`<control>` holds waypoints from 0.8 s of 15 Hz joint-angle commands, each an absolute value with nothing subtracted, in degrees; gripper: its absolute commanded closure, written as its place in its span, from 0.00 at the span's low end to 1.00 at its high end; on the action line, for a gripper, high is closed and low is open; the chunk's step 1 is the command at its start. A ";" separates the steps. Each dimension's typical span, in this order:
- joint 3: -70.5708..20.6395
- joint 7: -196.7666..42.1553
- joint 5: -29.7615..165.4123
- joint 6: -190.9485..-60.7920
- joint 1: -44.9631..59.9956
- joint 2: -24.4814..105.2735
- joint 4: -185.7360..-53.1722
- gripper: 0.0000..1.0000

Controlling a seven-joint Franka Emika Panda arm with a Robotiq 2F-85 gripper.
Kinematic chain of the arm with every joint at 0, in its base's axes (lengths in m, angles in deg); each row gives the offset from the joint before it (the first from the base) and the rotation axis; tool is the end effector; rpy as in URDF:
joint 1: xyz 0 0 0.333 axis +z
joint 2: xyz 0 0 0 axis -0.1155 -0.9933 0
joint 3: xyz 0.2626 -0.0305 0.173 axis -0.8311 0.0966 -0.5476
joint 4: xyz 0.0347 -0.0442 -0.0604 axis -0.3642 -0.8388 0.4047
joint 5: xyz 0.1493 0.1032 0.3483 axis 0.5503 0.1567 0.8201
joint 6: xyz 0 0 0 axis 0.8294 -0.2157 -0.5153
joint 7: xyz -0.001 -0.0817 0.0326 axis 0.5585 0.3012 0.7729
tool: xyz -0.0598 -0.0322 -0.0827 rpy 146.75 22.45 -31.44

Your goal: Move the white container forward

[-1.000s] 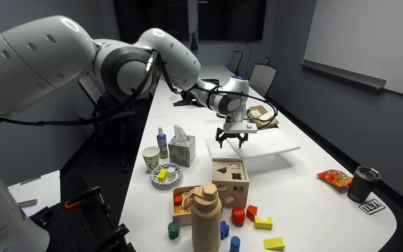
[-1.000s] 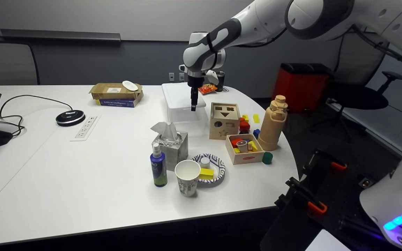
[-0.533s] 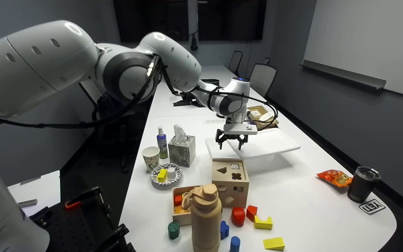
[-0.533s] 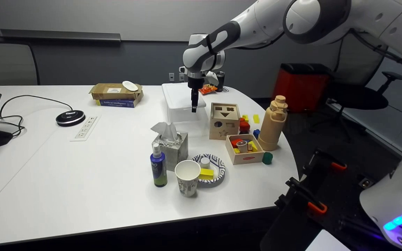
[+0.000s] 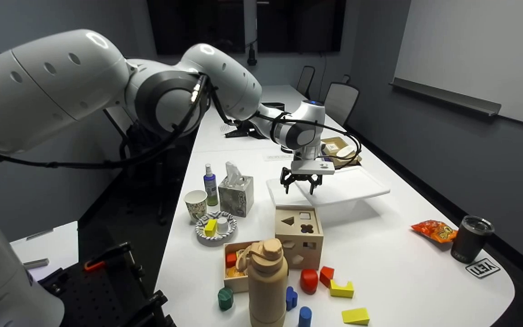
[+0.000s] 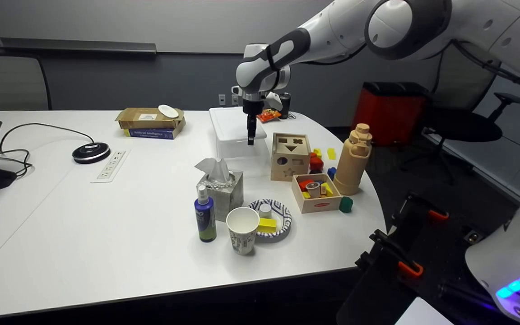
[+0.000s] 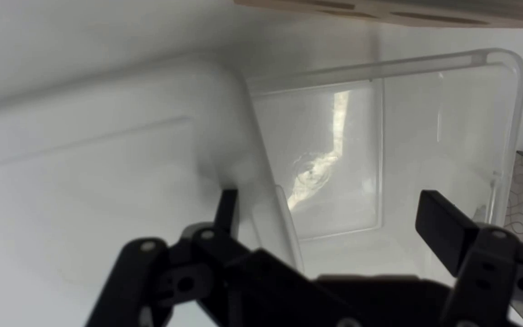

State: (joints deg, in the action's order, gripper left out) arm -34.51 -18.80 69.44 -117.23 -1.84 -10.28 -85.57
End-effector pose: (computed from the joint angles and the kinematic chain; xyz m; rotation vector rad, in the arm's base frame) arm 0.7694 -0.0662 0.1186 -2.8124 -1.2627 -0.0645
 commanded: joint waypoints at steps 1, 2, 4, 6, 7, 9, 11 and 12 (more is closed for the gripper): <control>-34.59 -18.85 69.55 -114.24 -2.01 -12.34 -81.26 0.00; -34.55 -18.84 69.55 -113.88 -2.00 -12.67 -80.65 0.00; -34.53 -18.78 69.59 -113.16 -2.03 -13.29 -79.46 0.00; -34.56 -18.72 69.65 -112.59 -2.03 -13.96 -78.27 0.00; -34.60 -18.69 69.71 -112.17 -2.03 -14.27 -77.72 0.00; -34.60 -18.68 69.75 -111.50 -2.01 -14.86 -76.55 0.00; -34.71 -18.52 69.86 -110.48 -2.01 -15.44 -75.38 0.00; -34.81 -18.38 69.92 -109.87 -1.98 -15.64 -75.09 0.00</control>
